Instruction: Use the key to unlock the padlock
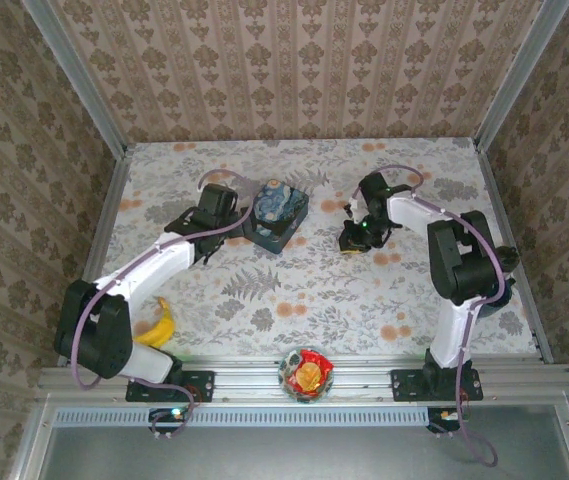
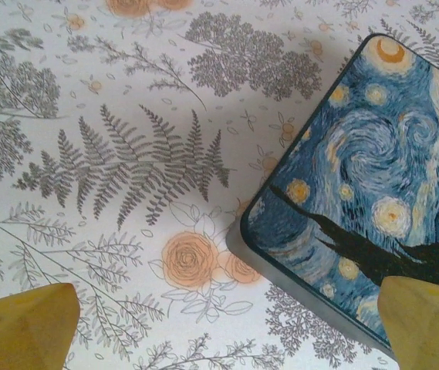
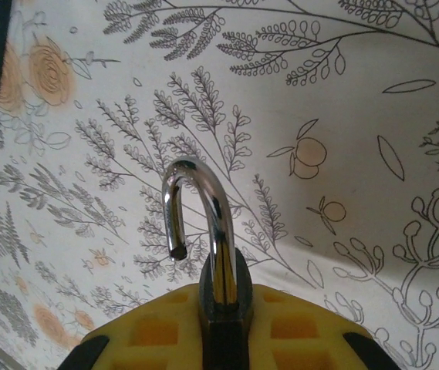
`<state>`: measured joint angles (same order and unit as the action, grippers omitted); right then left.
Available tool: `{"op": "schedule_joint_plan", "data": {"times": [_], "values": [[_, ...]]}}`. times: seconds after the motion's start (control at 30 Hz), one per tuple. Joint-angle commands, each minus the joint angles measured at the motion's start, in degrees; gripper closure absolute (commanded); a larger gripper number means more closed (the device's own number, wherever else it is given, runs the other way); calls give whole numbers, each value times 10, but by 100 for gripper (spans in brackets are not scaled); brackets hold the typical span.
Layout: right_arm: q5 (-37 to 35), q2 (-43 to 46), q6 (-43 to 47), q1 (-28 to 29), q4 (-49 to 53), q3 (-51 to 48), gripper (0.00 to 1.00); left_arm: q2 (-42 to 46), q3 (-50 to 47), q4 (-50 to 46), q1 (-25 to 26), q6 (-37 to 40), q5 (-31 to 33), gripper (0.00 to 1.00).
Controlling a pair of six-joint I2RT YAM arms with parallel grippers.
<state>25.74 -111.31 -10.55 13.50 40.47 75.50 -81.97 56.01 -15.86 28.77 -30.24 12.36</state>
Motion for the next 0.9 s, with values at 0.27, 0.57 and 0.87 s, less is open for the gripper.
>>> {"op": "schedule_joint_plan", "data": {"times": [0.27, 0.57, 0.87], "values": [[-85, -42, 27, -20, 75, 34, 64, 18, -13, 14, -14, -49, -54, 0], [-115, 26, 11, -21, 76, 52, 29, 18, -17, 19, -17, -124, -81, 0], [-102, 23, -30, 16, -39, 120, 13, -10, -45, 86, -15, -194, -141, 0]]}}
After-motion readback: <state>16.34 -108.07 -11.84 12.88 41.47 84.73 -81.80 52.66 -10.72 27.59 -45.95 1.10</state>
